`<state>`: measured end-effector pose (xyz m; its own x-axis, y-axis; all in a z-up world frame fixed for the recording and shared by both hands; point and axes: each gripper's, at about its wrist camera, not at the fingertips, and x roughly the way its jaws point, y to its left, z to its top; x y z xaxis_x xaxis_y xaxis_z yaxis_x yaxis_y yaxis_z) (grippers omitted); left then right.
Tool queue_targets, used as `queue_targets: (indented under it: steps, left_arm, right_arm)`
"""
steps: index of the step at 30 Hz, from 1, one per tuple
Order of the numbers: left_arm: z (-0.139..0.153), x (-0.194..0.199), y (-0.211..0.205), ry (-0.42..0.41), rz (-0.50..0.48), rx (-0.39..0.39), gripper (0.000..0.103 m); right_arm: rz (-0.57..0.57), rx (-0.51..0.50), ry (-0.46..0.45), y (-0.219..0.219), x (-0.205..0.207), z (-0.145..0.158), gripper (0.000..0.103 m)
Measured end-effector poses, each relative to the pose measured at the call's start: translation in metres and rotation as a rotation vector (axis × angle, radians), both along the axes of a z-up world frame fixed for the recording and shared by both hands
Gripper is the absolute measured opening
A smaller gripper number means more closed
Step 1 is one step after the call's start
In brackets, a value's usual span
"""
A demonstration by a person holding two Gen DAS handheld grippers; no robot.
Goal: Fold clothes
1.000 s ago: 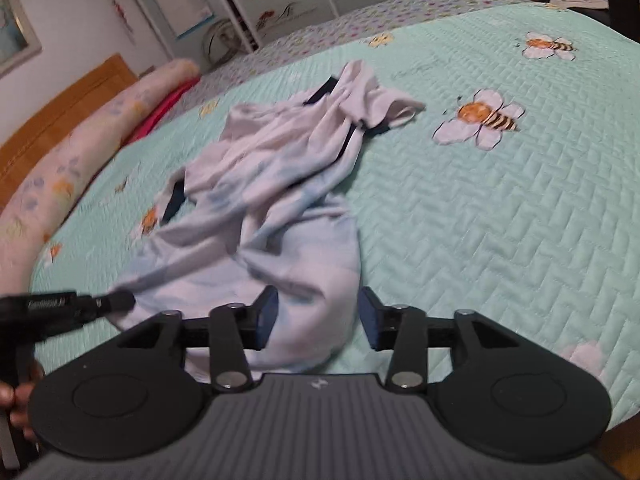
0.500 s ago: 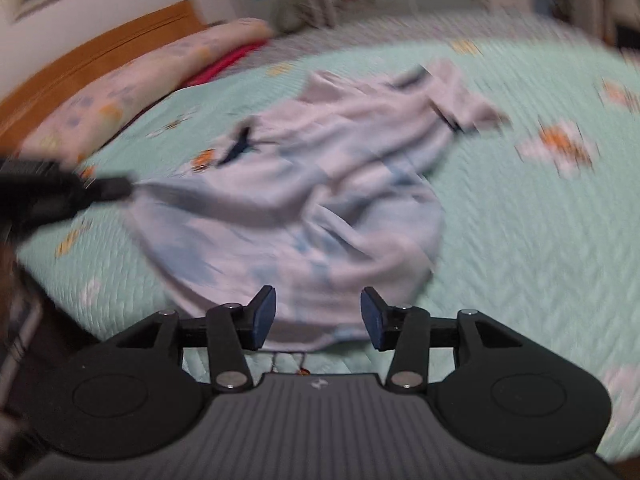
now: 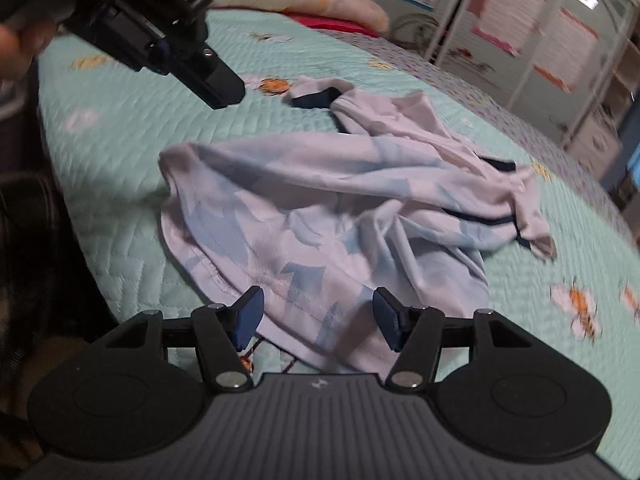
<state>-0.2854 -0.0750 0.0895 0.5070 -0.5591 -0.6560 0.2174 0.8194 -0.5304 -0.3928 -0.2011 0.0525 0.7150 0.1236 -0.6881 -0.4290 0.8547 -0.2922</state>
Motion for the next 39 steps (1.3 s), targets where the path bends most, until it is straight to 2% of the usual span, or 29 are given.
queue_targets:
  steps: [2,4,6,10,15,16,17,18,19,20,22,25,28,32,35,39]
  left_arm:
    - [-0.004,0.001,0.002,0.018,0.005,0.009,0.006]
    - [-0.006,0.001,0.003,0.024,0.007,0.012,0.007]
    - [-0.008,0.001,0.003,0.030,0.008,0.015,0.007]
    - [-0.012,0.001,0.004,0.041,0.008,0.018,0.007]
    - [-0.012,0.000,0.003,0.045,0.006,0.018,0.007]
    - [-0.012,-0.001,0.003,0.045,0.006,0.018,0.007]
    - [-0.012,-0.001,0.003,0.046,0.007,0.019,0.007]
    - [-0.012,-0.001,0.003,0.046,0.008,0.020,0.007]
    - [-0.011,-0.002,0.004,0.041,0.009,0.018,0.007]
    - [-0.009,-0.003,0.004,0.037,0.011,0.017,0.007]
    - [-0.006,-0.004,0.006,0.024,0.012,0.018,0.007]
    - [-0.002,-0.007,0.007,0.008,0.006,0.010,0.007]
    - [-0.002,-0.009,0.003,0.008,-0.007,0.016,0.008]
    - [-0.005,-0.012,-0.009,0.018,-0.042,0.028,0.008]
    - [-0.008,-0.017,-0.023,0.013,-0.092,0.056,0.011]
    - [-0.017,-0.020,-0.039,0.029,-0.141,0.084,0.011]
  right_arm:
    - [0.064,-0.062,0.004,0.010,-0.001,-0.008,0.061]
    - [0.125,-0.143,-0.031,0.018,-0.006,-0.014,0.061]
    - [0.141,-0.179,-0.061,0.022,-0.008,-0.016,0.061]
    - [0.071,-0.093,-0.057,0.015,0.003,-0.004,0.060]
    - [0.022,-0.076,-0.082,0.011,0.015,-0.004,0.059]
    - [0.013,-0.060,-0.083,0.010,0.016,-0.003,0.050]
    - [0.003,-0.045,-0.085,0.009,0.017,-0.003,0.023]
    - [-0.007,-0.030,-0.086,0.007,0.019,-0.003,0.007]
    - [-0.017,-0.014,-0.088,0.006,0.020,-0.003,0.001]
    - [-0.027,0.001,-0.090,0.004,0.021,-0.002,0.001]
    - [-0.077,0.054,-0.137,-0.006,0.018,0.011,0.001]
    - [-0.191,0.174,-0.225,-0.034,0.005,0.048,0.001]
    - [-0.345,0.313,-0.306,-0.080,-0.016,0.088,0.001]
    - [-0.555,0.427,-0.401,-0.139,-0.044,0.119,0.001]
    - [-0.703,0.434,-0.417,-0.172,-0.055,0.119,0.001]
    - [-0.767,0.410,-0.357,-0.186,-0.045,0.093,0.001]
